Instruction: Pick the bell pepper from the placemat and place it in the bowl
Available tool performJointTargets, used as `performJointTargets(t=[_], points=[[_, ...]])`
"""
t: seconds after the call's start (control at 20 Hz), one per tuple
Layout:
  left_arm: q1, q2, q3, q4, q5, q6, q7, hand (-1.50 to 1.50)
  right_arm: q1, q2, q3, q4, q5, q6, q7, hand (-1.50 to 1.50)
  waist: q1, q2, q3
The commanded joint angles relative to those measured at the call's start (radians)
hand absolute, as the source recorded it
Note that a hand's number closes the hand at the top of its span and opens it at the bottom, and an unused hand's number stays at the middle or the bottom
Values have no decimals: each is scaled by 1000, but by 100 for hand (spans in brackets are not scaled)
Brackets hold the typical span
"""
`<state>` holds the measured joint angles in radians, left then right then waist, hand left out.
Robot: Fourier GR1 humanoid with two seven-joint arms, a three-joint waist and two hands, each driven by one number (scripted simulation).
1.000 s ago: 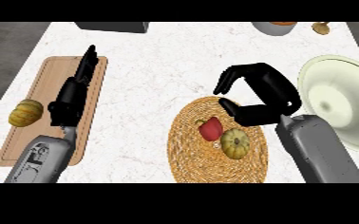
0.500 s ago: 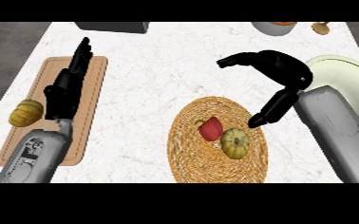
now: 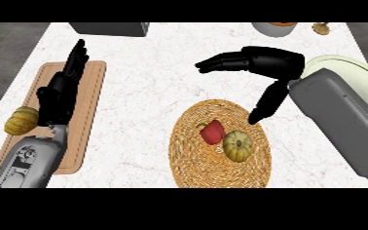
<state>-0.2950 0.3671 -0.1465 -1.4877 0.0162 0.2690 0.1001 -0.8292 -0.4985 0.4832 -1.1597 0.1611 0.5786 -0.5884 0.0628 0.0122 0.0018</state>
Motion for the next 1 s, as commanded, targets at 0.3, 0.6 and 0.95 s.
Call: performJointTargets(t=[0.3, 0.6, 0.95], points=[[-6, 4, 21, -61, -24, 15, 77, 0, -123, 50, 224, 67, 232, 48, -132, -150, -40, -9, -1], [52, 12, 43, -106, -18, -3, 88, 0, -116, 111, 339, 104, 346, -5, -122, -150, -42, -10, -2], [36, -16, 48, -69, -51, 6, 78, 0, -75, 137, 451, 128, 522, -88, -37, -150, -57, -12, -2]])
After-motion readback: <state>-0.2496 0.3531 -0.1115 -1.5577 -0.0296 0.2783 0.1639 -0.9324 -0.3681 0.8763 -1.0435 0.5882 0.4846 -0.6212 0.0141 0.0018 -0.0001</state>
